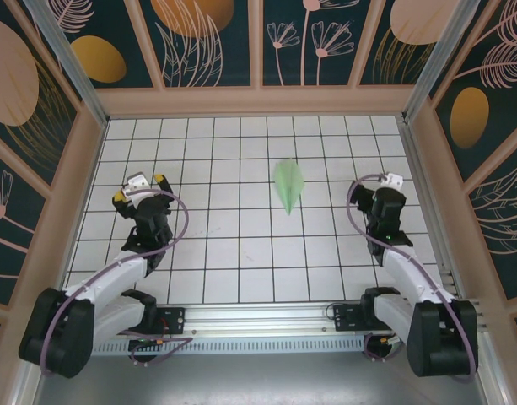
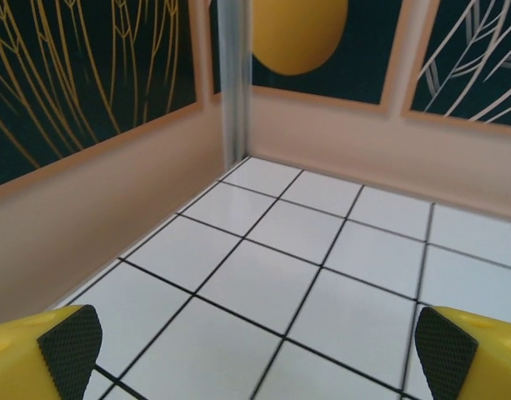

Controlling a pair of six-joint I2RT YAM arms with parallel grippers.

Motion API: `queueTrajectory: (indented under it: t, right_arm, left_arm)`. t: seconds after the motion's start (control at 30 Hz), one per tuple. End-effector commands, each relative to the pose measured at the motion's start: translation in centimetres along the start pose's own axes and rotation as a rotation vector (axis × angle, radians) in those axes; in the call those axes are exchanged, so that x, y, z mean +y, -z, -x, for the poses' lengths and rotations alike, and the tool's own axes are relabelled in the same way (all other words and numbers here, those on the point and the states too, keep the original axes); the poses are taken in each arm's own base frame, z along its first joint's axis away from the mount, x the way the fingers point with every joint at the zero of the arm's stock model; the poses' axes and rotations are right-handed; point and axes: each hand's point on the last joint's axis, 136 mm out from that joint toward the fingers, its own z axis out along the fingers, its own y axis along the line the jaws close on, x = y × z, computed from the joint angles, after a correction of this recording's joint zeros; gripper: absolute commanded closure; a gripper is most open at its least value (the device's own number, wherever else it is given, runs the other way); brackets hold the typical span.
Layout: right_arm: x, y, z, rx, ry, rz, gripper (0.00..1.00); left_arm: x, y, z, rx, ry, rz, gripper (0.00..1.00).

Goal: Fold a paper plane with a square sheet of paper (fold left side to right side)
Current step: Reset both arms

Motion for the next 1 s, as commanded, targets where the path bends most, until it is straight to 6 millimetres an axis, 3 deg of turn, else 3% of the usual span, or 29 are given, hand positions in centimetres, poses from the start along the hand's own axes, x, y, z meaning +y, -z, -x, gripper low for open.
queueTrajectory:
  t: [0.0,0.23,0.4,0.7,0.97]
  right_arm:
    - [0.2,-0.1,3.2,-0.189,-0.002,0.055,0.01]
    - [1.3,-1.1,1.5,-0.248,0.055,0.129,0.01]
    - [2.7,-2.0,1.6,-0.279,0.089,0.198,0.01]
    - [2.3,-4.6,-0.1,-0.232,0.079,0.195,0.01]
    - [2.2,-4.7,-0.2,-0.224,0.073,0.210,0.01]
  left_arm:
    - [0.0,-0.8,0.9,-0.072,-0.002,-0.008,0.01]
    - [-0.2,-1.7,-1.2,-0.088,-0.008,-0.081,0.01]
    - [-0.8,-1.3,-1.8,-0.142,-0.060,-0.156,0.01]
    - [0.0,-0.9,-2.5,-0.184,-0.003,-0.241,0.01]
    - [0.0,-4.3,-4.1,-0.067,0.008,-0.189,0.01]
